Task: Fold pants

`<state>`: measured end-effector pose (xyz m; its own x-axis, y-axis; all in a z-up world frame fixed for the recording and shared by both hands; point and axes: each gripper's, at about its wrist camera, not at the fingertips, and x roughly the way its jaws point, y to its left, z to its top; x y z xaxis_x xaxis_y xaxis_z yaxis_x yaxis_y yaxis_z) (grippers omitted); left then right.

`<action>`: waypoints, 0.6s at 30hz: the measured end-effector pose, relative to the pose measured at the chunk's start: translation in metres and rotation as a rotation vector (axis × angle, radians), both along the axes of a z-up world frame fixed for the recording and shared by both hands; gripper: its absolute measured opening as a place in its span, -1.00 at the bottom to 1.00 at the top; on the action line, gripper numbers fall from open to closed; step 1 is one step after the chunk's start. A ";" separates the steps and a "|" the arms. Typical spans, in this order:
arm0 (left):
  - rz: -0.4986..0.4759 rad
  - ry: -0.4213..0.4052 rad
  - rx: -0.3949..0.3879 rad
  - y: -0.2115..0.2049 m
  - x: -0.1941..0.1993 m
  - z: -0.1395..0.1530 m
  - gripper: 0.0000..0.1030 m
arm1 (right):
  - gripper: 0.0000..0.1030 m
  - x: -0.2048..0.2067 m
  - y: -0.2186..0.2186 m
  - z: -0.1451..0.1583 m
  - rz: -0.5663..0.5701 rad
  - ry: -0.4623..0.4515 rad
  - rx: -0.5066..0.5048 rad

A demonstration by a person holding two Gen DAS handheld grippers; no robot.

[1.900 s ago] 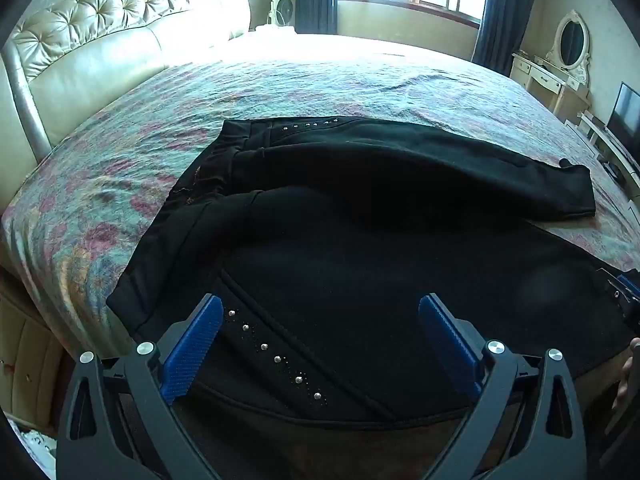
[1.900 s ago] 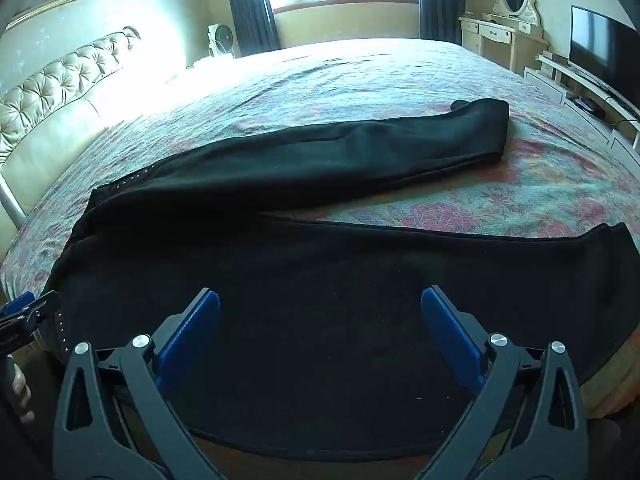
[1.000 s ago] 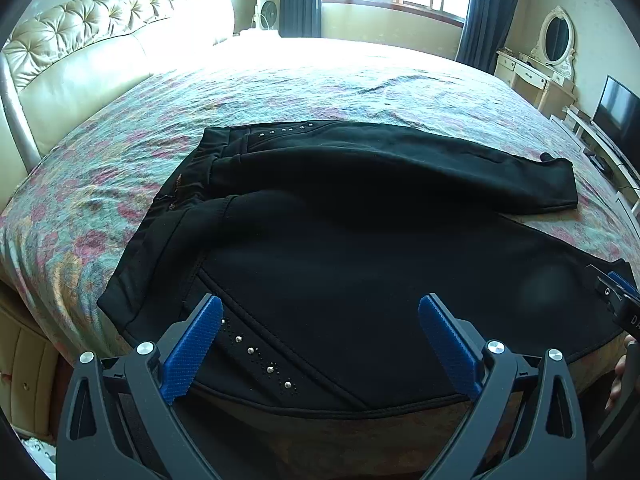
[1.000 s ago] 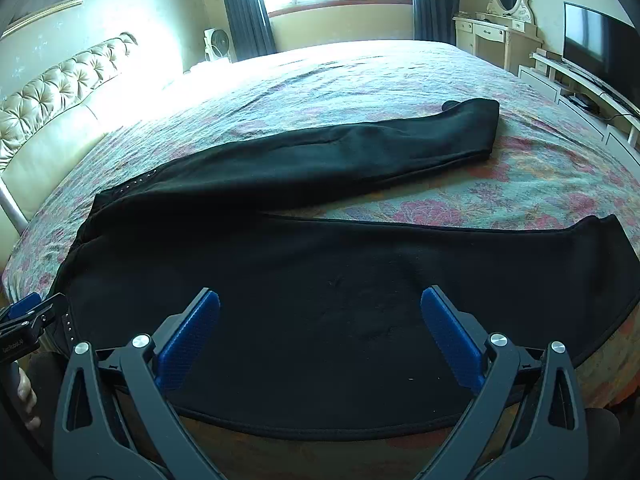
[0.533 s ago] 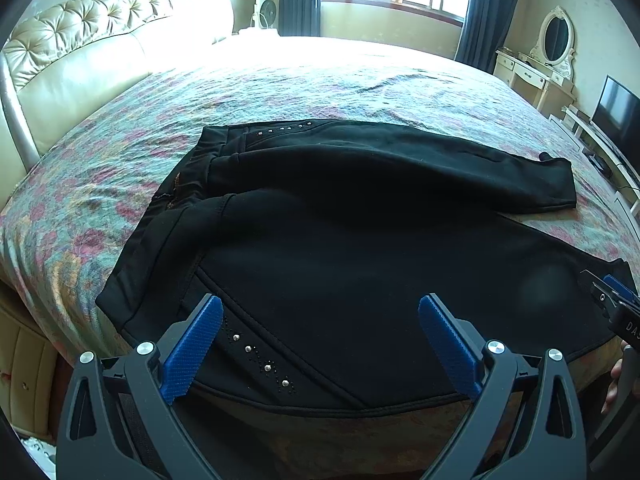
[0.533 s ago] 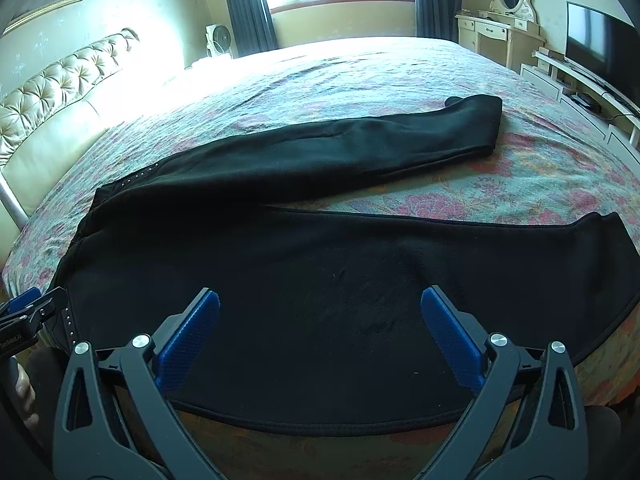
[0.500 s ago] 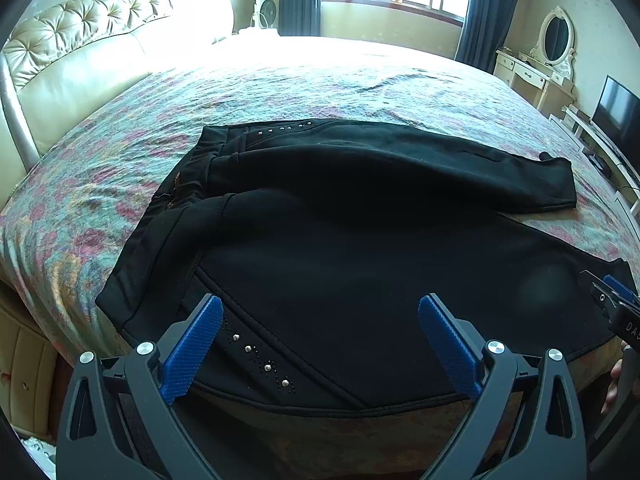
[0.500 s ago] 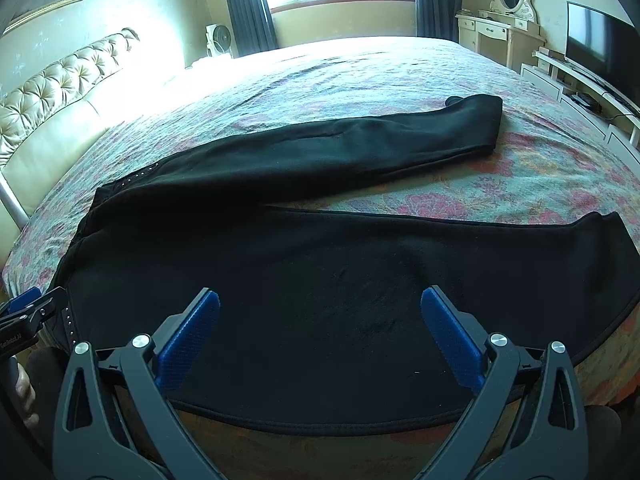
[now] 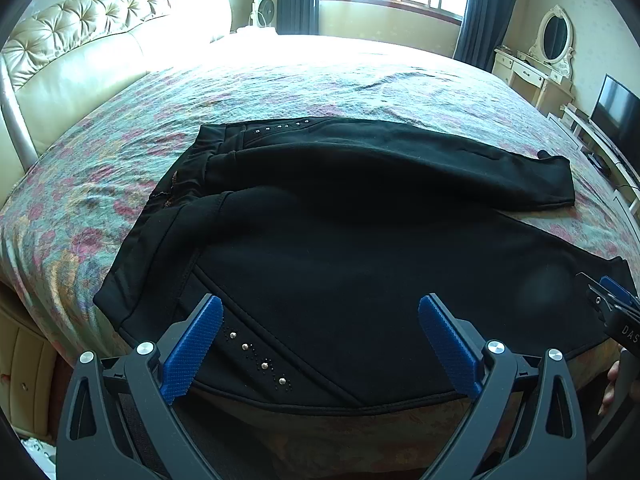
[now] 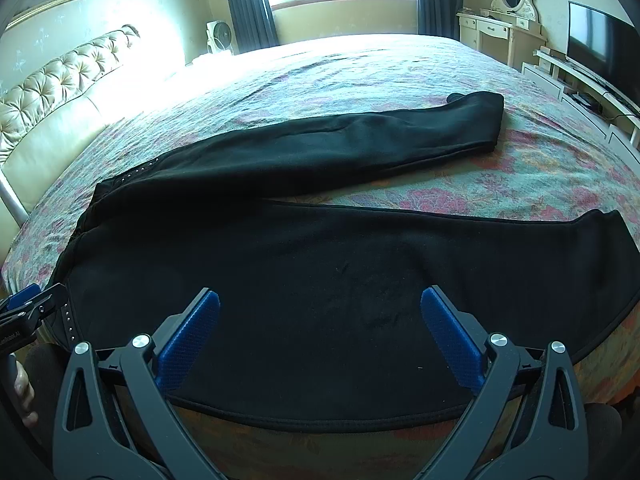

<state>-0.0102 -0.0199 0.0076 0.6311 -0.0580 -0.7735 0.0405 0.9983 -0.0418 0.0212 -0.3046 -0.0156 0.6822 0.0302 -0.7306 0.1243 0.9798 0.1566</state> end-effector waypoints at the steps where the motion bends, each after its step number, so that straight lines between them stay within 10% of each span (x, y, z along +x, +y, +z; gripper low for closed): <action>1: 0.000 0.000 0.001 0.000 0.000 0.000 0.90 | 0.96 0.000 0.000 0.000 0.000 0.000 0.000; 18: -0.007 0.003 -0.001 -0.002 -0.001 0.000 0.90 | 0.96 -0.002 0.001 -0.003 0.002 0.007 -0.002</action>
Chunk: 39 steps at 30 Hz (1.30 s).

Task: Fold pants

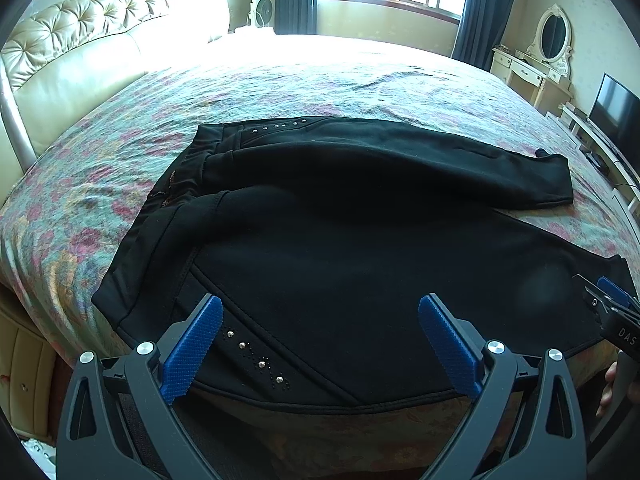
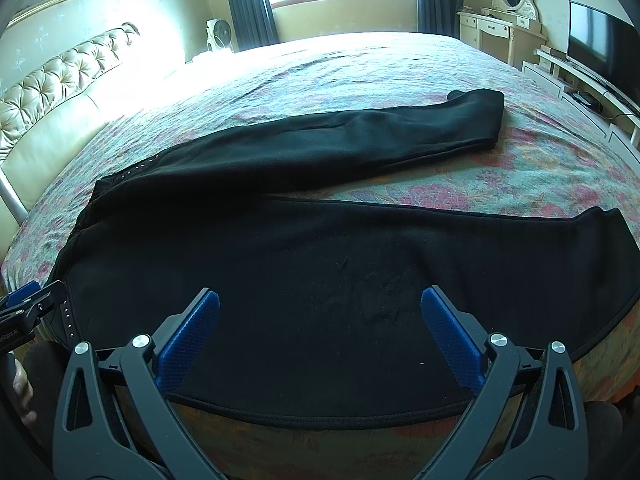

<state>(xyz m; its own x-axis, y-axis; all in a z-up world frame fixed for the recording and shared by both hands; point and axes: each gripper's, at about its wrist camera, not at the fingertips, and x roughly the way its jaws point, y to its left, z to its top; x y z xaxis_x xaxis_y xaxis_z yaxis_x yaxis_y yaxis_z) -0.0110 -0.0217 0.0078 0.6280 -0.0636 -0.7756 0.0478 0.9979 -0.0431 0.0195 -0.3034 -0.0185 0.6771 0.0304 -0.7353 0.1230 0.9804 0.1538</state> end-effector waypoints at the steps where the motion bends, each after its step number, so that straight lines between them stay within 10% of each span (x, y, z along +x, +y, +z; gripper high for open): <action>1: 0.000 0.000 0.000 0.000 0.000 0.000 0.90 | 0.96 0.000 0.000 0.000 0.000 0.001 0.000; 15: -0.033 0.016 -0.102 0.026 0.022 0.008 0.90 | 0.96 0.012 0.002 -0.002 0.023 0.023 -0.001; 23: -0.101 0.113 -0.388 0.128 0.116 0.014 0.90 | 0.96 0.037 0.016 -0.003 0.066 0.043 0.010; 39: -0.108 0.200 -0.444 0.222 0.282 -0.062 0.90 | 0.96 0.102 0.030 0.000 0.176 0.071 0.092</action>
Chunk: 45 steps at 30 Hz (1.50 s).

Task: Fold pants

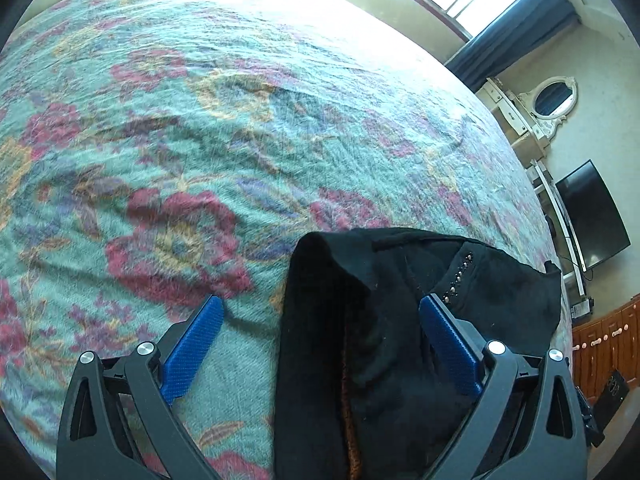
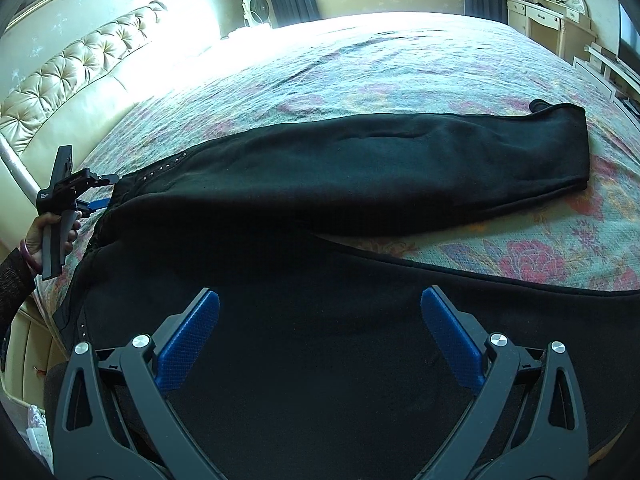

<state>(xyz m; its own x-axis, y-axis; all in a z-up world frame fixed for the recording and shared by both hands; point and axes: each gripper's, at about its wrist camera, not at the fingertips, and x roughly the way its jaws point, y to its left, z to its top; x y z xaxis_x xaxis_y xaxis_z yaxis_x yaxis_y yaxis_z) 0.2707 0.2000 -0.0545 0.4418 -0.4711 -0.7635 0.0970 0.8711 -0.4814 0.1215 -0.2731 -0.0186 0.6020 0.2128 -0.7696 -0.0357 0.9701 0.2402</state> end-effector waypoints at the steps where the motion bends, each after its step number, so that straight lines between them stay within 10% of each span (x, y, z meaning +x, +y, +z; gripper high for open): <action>1: -0.027 -0.006 -0.030 -0.004 0.002 0.000 0.90 | 0.96 0.005 0.000 0.001 0.013 0.000 0.006; 7: -0.096 -0.017 -0.153 -0.016 0.009 -0.004 0.88 | 0.96 0.043 -0.009 0.017 0.132 -0.045 0.089; 8: -0.097 -0.018 -0.153 -0.015 0.009 -0.005 0.64 | 0.96 0.054 -0.012 0.020 0.159 -0.048 0.113; 9: -0.091 -0.015 -0.121 -0.014 0.010 -0.006 -0.12 | 0.96 0.066 -0.014 0.023 0.188 -0.046 0.131; 10: -0.065 0.000 -0.061 -0.011 0.012 -0.009 -0.45 | 0.96 0.079 -0.017 0.025 0.222 -0.045 0.138; 19: -0.099 0.018 -0.019 -0.016 0.022 -0.015 -0.45 | 0.92 0.228 -0.028 0.002 0.483 0.075 -0.098; 22: -0.112 0.007 0.005 -0.018 0.022 -0.016 -0.45 | 0.10 0.255 -0.022 -0.024 0.572 0.174 -0.149; 25: -0.122 0.004 0.033 -0.021 0.023 -0.015 -0.43 | 0.05 0.267 -0.018 -0.042 0.634 0.254 -0.163; 28: -0.102 0.035 0.029 -0.021 0.028 -0.014 -0.40 | 0.00 0.265 -0.019 -0.041 0.664 0.262 -0.175; 32: -0.085 0.064 0.017 -0.021 0.033 -0.013 -0.43 | -0.74 0.248 -0.010 -0.032 0.692 0.226 -0.234; 45: -0.058 -0.251 -0.142 -0.006 -0.052 0.061 -0.64 | -0.78 0.045 -0.004 0.067 0.561 -0.243 -0.455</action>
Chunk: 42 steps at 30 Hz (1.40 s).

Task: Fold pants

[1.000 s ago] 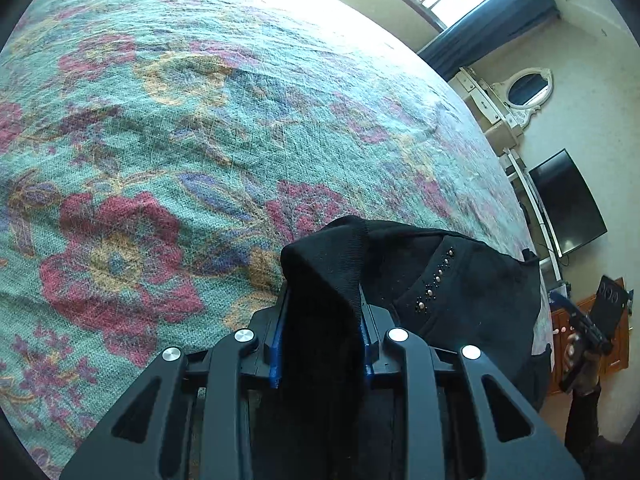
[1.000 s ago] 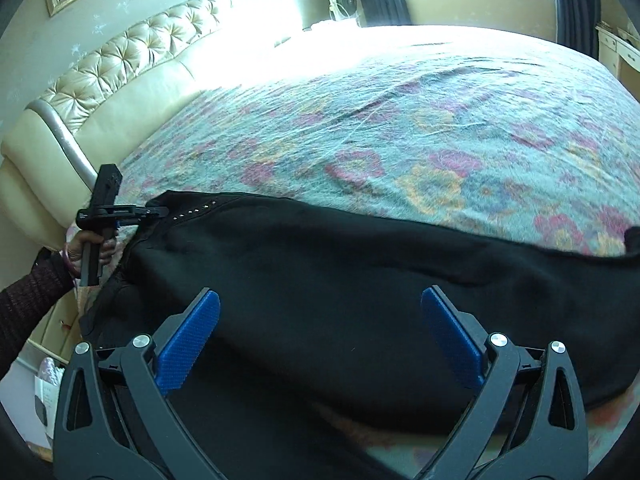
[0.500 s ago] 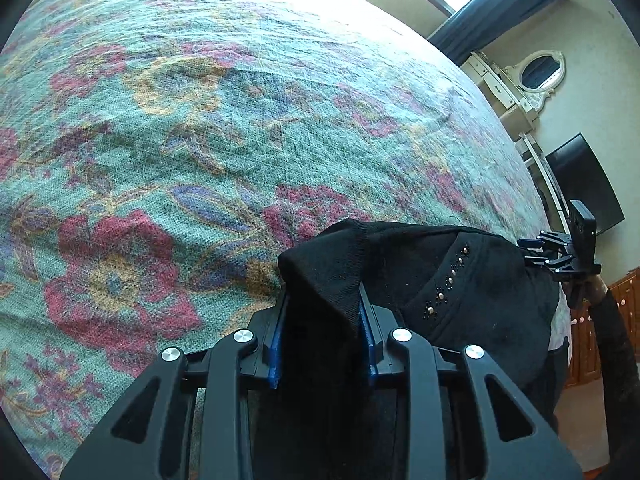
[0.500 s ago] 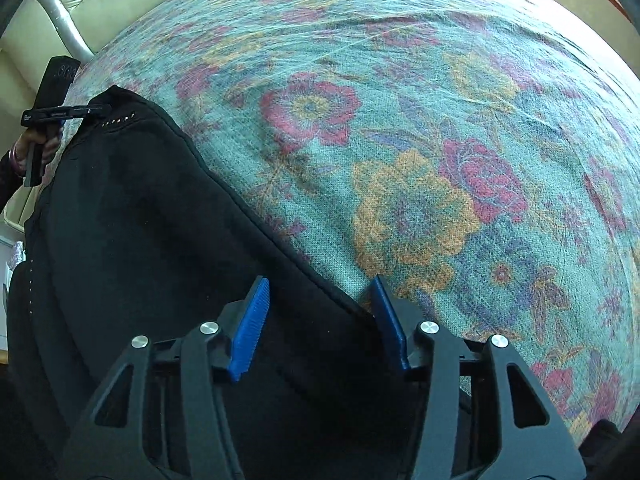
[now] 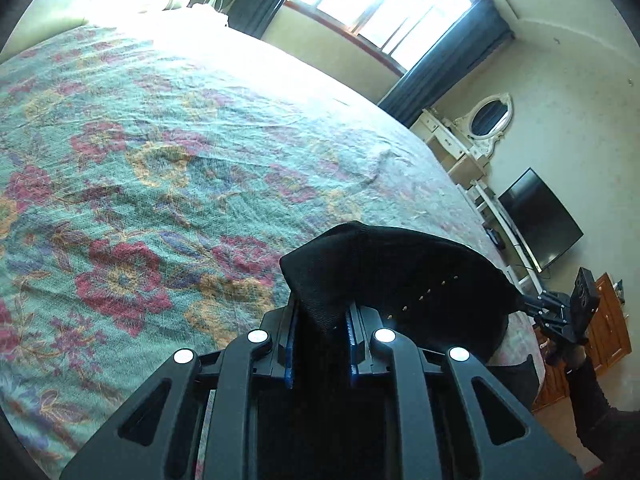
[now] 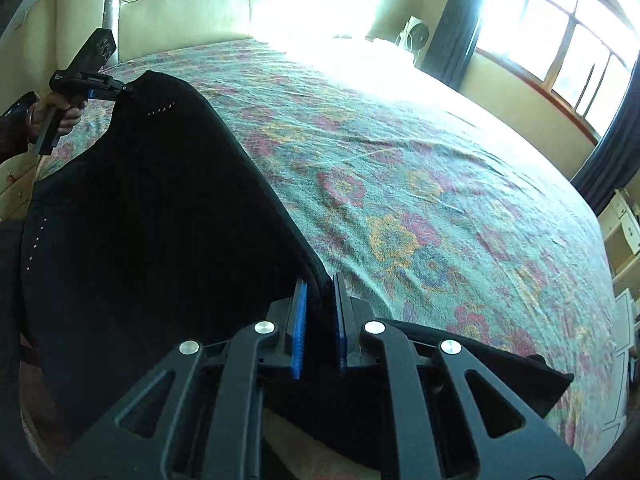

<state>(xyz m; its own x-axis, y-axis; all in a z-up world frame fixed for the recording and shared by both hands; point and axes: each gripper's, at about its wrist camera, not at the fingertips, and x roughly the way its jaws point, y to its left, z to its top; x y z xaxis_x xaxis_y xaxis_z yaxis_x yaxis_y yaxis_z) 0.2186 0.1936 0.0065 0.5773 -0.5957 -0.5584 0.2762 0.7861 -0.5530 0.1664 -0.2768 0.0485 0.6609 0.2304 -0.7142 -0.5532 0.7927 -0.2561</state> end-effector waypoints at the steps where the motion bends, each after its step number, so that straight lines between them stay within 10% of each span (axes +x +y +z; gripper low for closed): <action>1: -0.008 -0.020 -0.007 0.001 -0.015 0.005 -0.64 | -0.78 -0.022 0.002 -0.001 0.002 -0.019 -0.015; 11: -0.009 0.157 0.025 0.009 -0.138 -0.051 -0.48 | -0.66 -0.135 0.036 -0.097 0.028 0.090 -0.113; 15: 0.120 0.220 -0.027 0.027 -0.169 -0.057 -0.12 | 0.11 -0.125 0.008 -0.068 -0.132 0.172 0.188; 20: 0.242 0.202 -0.181 0.026 -0.186 -0.040 0.34 | 0.20 -0.111 -0.049 -0.076 -0.468 0.417 0.718; 26: 0.409 0.312 -0.232 0.009 -0.168 -0.058 0.34 | 0.20 -0.118 -0.079 -0.106 -0.709 0.503 1.090; 34: 0.522 0.311 -0.177 -0.007 -0.152 -0.051 0.34 | 0.21 -0.120 -0.084 -0.111 -0.767 0.460 1.147; 38: 0.526 0.301 -0.058 -0.027 -0.140 -0.046 -0.43 | 0.10 -0.113 -0.075 -0.114 -0.793 0.441 1.122; 42: 0.548 0.315 -0.080 -0.031 -0.135 -0.050 -0.56 | -0.38 -0.109 -0.073 -0.119 -0.824 0.441 1.068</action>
<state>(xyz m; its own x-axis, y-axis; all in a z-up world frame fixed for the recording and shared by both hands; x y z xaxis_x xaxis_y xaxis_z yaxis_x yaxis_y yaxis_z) 0.0837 0.1628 -0.0436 0.6255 -0.3072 -0.7172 -0.3399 0.7202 -0.6049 0.0575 -0.3498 -0.0707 0.6414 0.4461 -0.6242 0.2793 0.6219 0.7315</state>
